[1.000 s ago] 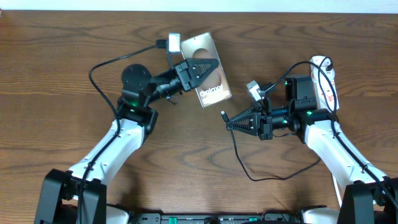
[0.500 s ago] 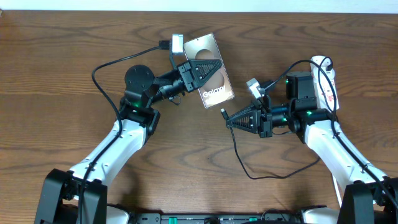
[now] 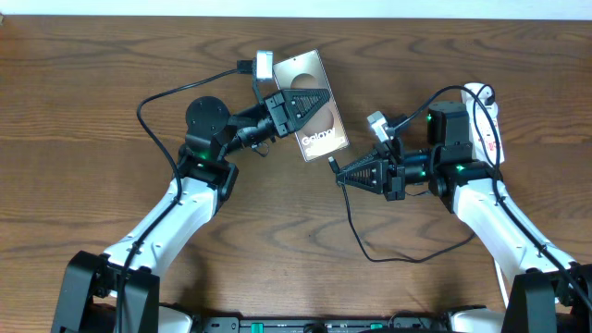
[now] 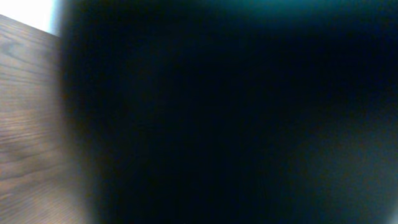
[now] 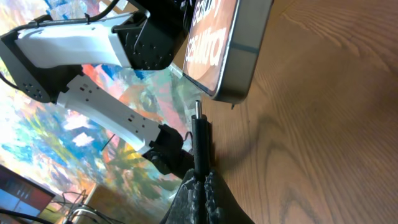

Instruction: Plug charger to phone and switch on socket

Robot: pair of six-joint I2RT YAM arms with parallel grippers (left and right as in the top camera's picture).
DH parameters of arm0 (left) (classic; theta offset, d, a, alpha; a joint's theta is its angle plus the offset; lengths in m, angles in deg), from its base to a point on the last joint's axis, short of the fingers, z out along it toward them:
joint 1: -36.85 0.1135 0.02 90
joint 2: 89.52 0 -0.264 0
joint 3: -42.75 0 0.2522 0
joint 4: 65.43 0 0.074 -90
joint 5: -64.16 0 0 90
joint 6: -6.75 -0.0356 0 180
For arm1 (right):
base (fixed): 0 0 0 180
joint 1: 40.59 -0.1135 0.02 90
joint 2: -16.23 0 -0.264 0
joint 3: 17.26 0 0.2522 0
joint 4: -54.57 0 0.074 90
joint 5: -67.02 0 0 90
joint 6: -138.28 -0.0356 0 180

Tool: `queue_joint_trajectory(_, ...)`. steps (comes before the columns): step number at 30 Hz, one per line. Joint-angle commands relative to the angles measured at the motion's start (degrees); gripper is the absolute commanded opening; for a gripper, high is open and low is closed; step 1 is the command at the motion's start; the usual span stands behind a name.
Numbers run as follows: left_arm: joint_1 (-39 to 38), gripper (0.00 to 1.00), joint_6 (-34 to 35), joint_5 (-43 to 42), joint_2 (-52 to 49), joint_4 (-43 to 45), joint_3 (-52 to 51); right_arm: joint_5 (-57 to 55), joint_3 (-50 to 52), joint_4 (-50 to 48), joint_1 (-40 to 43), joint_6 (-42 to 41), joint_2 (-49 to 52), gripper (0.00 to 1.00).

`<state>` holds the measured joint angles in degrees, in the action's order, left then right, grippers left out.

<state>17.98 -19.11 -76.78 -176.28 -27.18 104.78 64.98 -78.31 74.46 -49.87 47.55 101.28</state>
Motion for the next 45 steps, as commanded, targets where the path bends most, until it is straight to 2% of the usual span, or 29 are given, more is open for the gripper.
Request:
queue_joint_trajectory(1, -0.2, 0.07, -0.4, -0.6, 1.4, 0.8, 0.9, 1.5, -0.5, -0.2, -0.5, -1.2, -0.4, 0.01)
queue_joint_trajectory(18, -1.7, 0.07, -0.4, 0.0, 1.4, 0.8, 0.9, 1.5, -0.5, -0.4, -0.6, -1.2, -0.4, 0.01)
queue_joint_trajectory(31, 0.0, 0.07, -1.3, 2.1, 1.4, 0.8, 0.9, 1.6, -0.5, -0.4, -0.6, -1.2, -0.4, 0.01)
queue_joint_trajectory(39, -0.2, 0.07, -2.6, 2.1, 1.4, -4.2, 0.9, 1.5, -0.5, -0.7, -0.6, -1.2, -0.4, 0.01)
queue_joint_trajectory(45, -0.2, 0.08, -0.6, 2.1, 1.4, -3.2, 0.9, 1.5, -0.5, -0.7, -0.6, -1.6, -0.4, 0.01)
